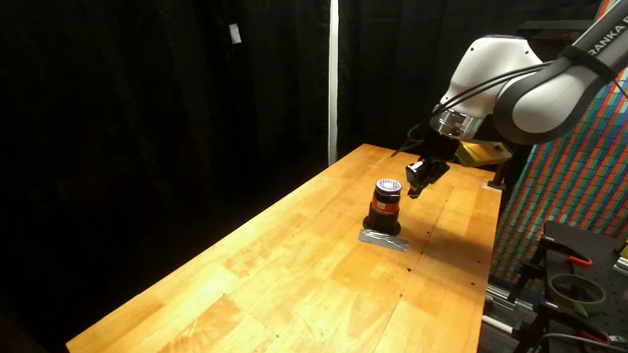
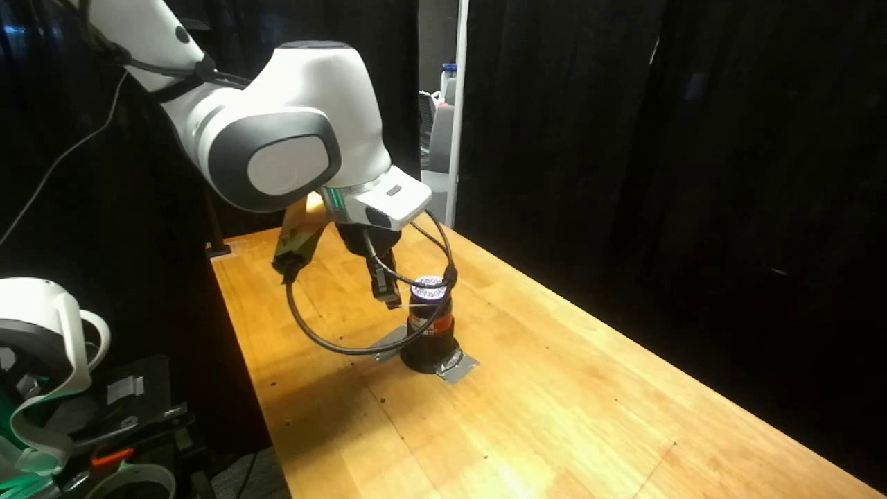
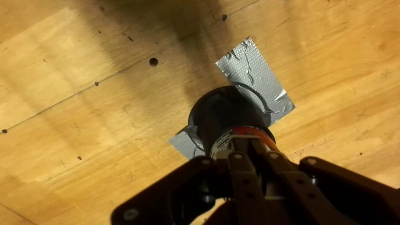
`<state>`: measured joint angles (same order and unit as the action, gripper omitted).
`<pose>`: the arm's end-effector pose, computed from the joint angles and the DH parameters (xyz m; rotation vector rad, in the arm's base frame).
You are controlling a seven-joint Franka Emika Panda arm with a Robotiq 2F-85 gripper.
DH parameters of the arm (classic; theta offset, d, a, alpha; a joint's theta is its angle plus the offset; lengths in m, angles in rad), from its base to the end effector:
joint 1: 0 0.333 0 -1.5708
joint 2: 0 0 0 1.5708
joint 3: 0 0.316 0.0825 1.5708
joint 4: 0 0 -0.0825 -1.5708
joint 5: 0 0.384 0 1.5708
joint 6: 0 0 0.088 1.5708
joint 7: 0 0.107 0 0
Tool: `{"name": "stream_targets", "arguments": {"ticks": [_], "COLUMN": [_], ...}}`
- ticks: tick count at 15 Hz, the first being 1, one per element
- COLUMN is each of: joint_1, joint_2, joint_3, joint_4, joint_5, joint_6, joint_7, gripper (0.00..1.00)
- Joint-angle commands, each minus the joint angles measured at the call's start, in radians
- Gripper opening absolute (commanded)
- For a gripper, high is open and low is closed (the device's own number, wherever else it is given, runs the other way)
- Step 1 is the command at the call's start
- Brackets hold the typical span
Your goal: Put the rubber band around the brown cup
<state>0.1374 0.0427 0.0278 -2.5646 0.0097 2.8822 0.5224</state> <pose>0.4698 0.0778 0.2776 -2.9688 0.5501 -0.3907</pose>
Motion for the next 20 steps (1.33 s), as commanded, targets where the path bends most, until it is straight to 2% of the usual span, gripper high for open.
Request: {"name": "stream_targets", "arguments": {"ticks": [1, 3, 4, 5, 9, 14, 16, 17, 19, 20], "joint_1": [0.012, -0.012, -0.028, -0.036, -0.048, -0.010, 0.011, 0.013, 0.011, 0.018], "joint_2": [-0.095, -0.112, -0.126, -0.063, -0.031, 0.026, 0.016, -0.010, -0.059, -0.054], "joint_3": [-0.010, -0.033, -0.039, -0.036, -0.031, -0.033, -0.023, -0.002, 0.076, 0.132], "joint_4": [-0.176, -0.238, -0.259, -0.179, -0.186, -0.190, -0.190, -0.190, -0.188, -0.186], "joint_5": [-0.156, -0.324, -0.371, -0.405, -0.391, -0.318, -0.323, -0.371, -0.472, -0.469], "joint_6": [0.222, 0.339, 0.380, 0.406, 0.581, 0.644, 0.588, 0.501, 0.307, 0.256], "joint_7": [0.115, 0.190, 0.195, 0.209, 0.174, 0.081, 0.108, 0.177, 0.322, 0.363], "gripper": [0.13, 0.12, 0.10, 0.11, 0.11, 0.11, 0.13, 0.36, 0.39, 0.44]}}
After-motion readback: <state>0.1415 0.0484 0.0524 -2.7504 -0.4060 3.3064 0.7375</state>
